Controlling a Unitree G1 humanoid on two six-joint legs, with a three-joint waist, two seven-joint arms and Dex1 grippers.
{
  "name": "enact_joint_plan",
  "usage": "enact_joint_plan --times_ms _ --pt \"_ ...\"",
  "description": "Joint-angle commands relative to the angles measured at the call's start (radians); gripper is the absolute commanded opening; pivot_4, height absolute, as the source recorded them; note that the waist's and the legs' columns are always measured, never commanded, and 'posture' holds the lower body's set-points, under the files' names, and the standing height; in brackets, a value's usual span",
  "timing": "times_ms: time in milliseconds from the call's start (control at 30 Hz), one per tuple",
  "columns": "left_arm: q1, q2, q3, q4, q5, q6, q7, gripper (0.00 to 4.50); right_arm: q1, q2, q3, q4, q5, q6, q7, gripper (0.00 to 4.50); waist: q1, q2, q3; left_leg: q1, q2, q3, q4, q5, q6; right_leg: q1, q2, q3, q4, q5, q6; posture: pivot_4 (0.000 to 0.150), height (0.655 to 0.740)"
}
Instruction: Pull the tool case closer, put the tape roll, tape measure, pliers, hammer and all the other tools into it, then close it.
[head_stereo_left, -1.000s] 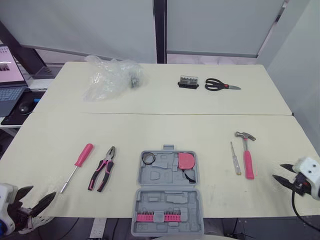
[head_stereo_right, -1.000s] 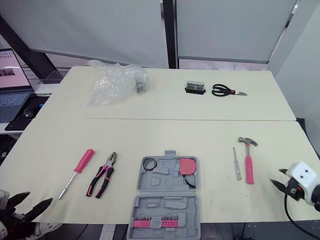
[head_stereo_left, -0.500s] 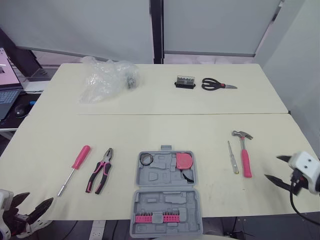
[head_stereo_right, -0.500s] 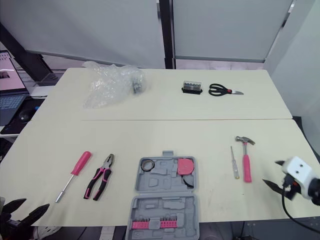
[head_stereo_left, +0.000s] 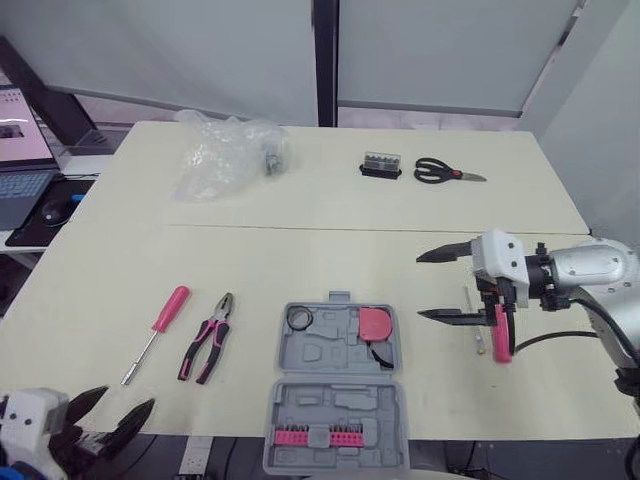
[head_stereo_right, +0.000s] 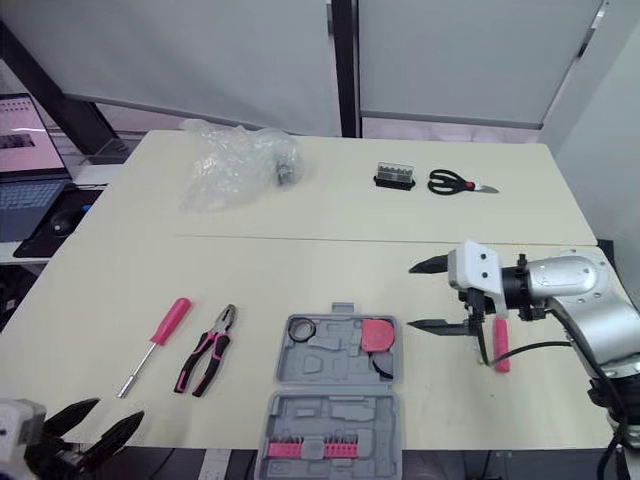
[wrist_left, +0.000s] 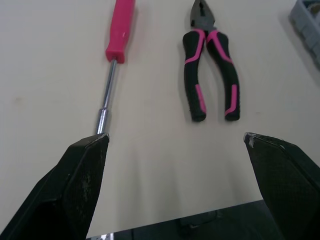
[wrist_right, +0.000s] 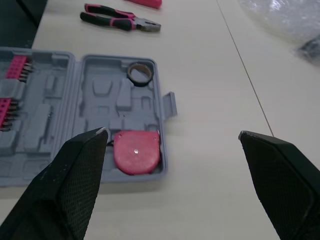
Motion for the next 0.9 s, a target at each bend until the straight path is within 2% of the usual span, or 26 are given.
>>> enact_joint_plan --times_ms 33,167,433,667,900 --pt "-0.052 -0.046 -0.054 -0.091 -0.007 0.04 0.111 4.5 -0.019 0.014 0.01 -0.04 0.032 0.022 0.012 4.46 0.0 0.0 0.0 0.0 0.0 0.0 0.0 0.0 0.0 0.0 0.0 0.0 -0.001 0.0 0.0 0.15 0.74" --pt "-0.171 -0.083 -0.147 -0.11 0.053 0.085 0.25 4.5 -0.014 0.029 0.026 -0.049 0.025 0.018 0.012 4.46 -0.004 0.0 0.0 0.0 0.0 0.0 0.001 0.0 0.0 0.001 0.001 0.0 0.0 0.001 0.001 0.15 0.74" --pt "-0.361 -0.058 -0.272 -0.015 0.167 0.183 0.39 4.5 -0.018 0.039 0.044 -0.056 0.015 0.018 0.005 4.46 -0.006 0.0 -0.001 0.0 0.0 0.0 0.001 0.0 0.0 0.001 0.001 0.0 0.0 0.002 0.001 0.15 0.74" --pt "-0.47 -0.043 -0.379 0.066 0.204 0.272 0.402 4.5 -0.005 0.043 0.054 -0.068 0.008 0.016 -0.003 4.46 -0.006 0.0 -0.001 0.0 0.0 0.0 0.001 0.0 0.0 0.001 0.001 0.0 0.0 0.002 0.002 0.15 0.74" --pt "-0.482 -0.042 -0.428 0.067 0.234 0.362 0.435 4.5 0.035 0.038 0.05 -0.055 -0.005 -0.02 0.003 4.46 -0.005 0.002 -0.002 0.0 0.0 -0.001 0.001 0.0 0.0 0.001 0.001 0.0 0.0 0.002 0.002 0.15 0.74"
